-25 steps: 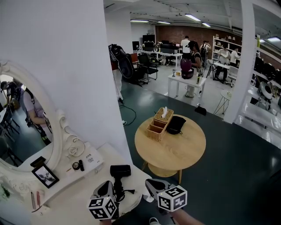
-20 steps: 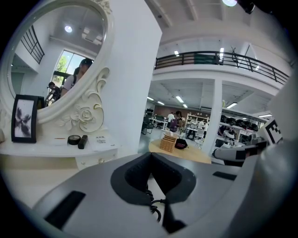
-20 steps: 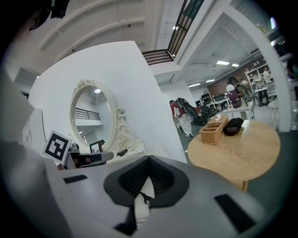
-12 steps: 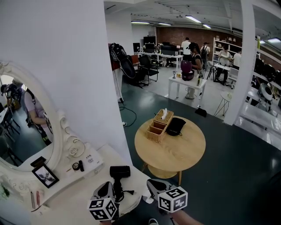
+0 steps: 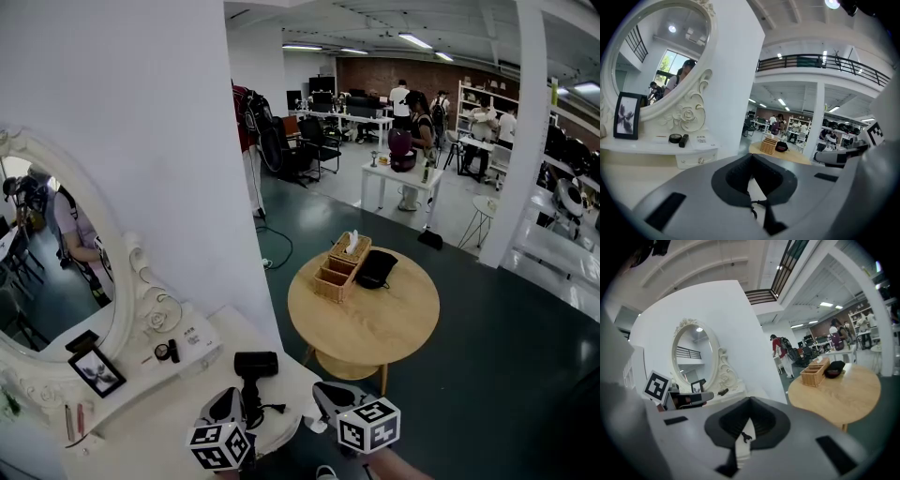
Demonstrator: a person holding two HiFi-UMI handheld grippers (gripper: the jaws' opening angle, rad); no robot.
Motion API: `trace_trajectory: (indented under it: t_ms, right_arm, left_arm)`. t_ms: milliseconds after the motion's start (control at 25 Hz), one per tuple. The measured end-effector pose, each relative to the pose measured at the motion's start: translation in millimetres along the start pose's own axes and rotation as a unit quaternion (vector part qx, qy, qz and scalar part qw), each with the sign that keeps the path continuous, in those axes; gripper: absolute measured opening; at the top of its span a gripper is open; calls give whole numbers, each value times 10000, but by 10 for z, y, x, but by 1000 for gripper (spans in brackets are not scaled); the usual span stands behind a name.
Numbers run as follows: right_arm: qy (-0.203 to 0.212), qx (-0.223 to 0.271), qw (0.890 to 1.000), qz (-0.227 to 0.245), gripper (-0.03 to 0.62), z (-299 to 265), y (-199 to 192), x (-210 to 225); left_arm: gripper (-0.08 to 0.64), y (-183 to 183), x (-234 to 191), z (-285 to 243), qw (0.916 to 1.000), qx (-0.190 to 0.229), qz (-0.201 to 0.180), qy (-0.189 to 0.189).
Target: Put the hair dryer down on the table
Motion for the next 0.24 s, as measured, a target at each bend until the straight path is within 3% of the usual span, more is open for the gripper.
trace_trajectory:
  t_ms: [240]
  right_arm:
    - [73,7,10000,39,2,27,2,-22]
  left_arm:
    - [0,-49,-3,20,9999,-33,98,13]
Point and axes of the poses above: the fingertips, and each gripper's own axes: z backward along the fingers, x to its right, y out of its top, the point moved 10 cm from there along z, backward along the fingers, and after that the axes turned 13 degrees about -x, right-handed, at the moved point
